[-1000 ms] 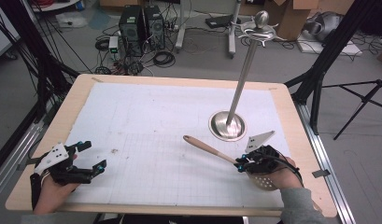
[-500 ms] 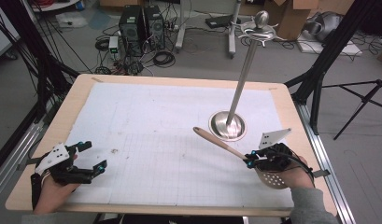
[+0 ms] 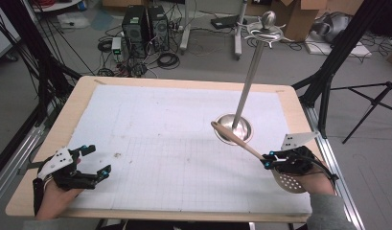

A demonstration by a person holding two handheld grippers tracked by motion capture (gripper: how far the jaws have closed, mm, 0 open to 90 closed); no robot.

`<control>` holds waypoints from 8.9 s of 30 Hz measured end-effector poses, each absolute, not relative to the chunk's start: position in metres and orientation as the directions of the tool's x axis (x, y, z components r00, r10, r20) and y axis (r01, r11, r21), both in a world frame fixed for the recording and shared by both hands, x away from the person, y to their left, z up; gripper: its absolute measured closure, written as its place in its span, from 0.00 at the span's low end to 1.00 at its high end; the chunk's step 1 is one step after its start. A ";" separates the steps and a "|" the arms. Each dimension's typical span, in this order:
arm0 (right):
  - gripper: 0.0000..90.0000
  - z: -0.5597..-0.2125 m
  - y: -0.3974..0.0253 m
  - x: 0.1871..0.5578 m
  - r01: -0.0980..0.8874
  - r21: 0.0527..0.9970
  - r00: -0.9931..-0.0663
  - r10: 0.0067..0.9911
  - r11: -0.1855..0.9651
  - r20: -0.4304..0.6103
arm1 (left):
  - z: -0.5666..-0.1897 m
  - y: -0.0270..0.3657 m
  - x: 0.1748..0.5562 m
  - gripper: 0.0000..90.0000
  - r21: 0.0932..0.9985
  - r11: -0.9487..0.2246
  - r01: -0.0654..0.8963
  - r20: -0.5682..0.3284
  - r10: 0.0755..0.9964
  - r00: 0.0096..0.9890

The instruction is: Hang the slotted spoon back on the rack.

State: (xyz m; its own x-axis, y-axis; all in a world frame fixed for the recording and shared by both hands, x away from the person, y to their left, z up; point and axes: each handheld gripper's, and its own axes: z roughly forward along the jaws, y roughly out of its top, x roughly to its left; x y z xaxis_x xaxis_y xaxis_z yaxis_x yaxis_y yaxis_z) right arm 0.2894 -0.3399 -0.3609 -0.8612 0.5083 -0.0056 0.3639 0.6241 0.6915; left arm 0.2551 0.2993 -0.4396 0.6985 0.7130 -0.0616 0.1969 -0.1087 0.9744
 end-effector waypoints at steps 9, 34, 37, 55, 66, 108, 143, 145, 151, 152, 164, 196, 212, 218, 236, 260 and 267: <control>0.87 -0.355 -0.356 0.286 0.363 0.721 -0.835 0.549 0.590 -0.028 | -0.439 0.299 0.255 0.02 0.977 -0.092 0.193 -0.070 0.713 0.697; 0.87 -0.330 -0.392 0.274 0.359 0.800 -0.786 0.618 0.481 -0.019 | -0.438 0.298 0.252 0.03 0.980 -0.090 0.179 -0.062 0.714 0.697; 0.87 -0.328 -0.396 0.273 0.357 0.804 -0.783 0.622 0.475 -0.020 | -0.439 0.298 0.252 0.03 0.979 -0.090 0.181 -0.063 0.714 0.697; 0.87 -0.314 -0.413 0.266 0.354 0.832 -0.754 0.657 0.428 -0.016 | -0.440 0.300 0.253 0.03 0.981 -0.067 0.184 -0.081 0.715 0.694; 0.87 -0.307 -0.421 0.269 0.340 0.853 -0.731 0.682 0.397 -0.026 | -0.438 0.299 0.252 0.03 0.982 -0.061 0.180 -0.084 0.710 0.699; 0.87 -0.268 -0.429 0.274 0.286 0.913 -0.664 0.747 0.292 -0.031 | -0.441 0.308 0.250 0.03 0.980 -0.036 0.194 -0.108 0.721 0.684; 0.87 -0.249 -0.430 0.274 0.235 0.939 -0.651 0.758 0.251 -0.040 | -0.447 0.312 0.249 0.03 0.976 -0.039 0.215 -0.120 0.728 0.675; 0.87 -0.247 -0.429 0.274 0.230 0.940 -0.650 0.759 0.251 -0.044 | -0.447 0.312 0.249 0.03 0.976 -0.038 0.215 -0.121 0.728 0.675; 0.87 -0.243 -0.428 0.274 0.208 0.955 -0.650 0.759 0.213 -0.028 | -0.445 0.310 0.248 0.03 0.978 -0.033 0.207 -0.120 0.722 0.682; 0.87 -0.243 -0.428 0.275 0.203 0.956 -0.650 0.759 0.210 -0.029 | -0.444 0.310 0.248 0.03 0.978 -0.037 0.205 -0.116 0.719 0.685; 0.87 -0.243 -0.427 0.282 0.235 0.950 -0.645 0.764 0.204 -0.005 | -0.445 0.313 0.247 0.03 0.977 -0.036 0.212 -0.121 0.723 0.680; 0.87 -0.259 -0.414 0.299 0.274 0.947 -0.694 0.716 0.169 0.073 | -0.444 0.315 0.247 0.03 0.978 -0.034 0.207 -0.118 0.727 0.677; 0.87 -0.252 -0.410 0.298 0.301 0.939 -0.686 0.722 0.166 0.092 | -0.445 0.315 0.249 0.03 0.976 -0.042 0.212 -0.115 0.728 0.675; 0.87 -0.249 -0.410 0.300 0.311 0.931 -0.684 0.725 0.190 0.081 | -0.445 0.315 0.249 0.03 0.976 -0.044 0.213 -0.115 0.728 0.676; 0.87 -0.254 -0.400 0.309 0.330 0.921 -0.679 0.730 0.206 0.080 | -0.446 0.316 0.248 0.03 0.975 -0.038 0.217 -0.122 0.726 0.677; 0.87 -0.264 -0.381 0.324 0.353 0.910 -0.662 0.745 0.219 0.078 | -0.445 0.318 0.246 0.03 0.976 -0.035 0.213 -0.121 0.729 0.674; 0.87 -0.265 -0.368 0.331 0.359 0.905 -0.668 0.740 0.226 0.080 | -0.444 0.317 0.244 0.03 0.979 -0.045 0.199 -0.104 0.727 0.679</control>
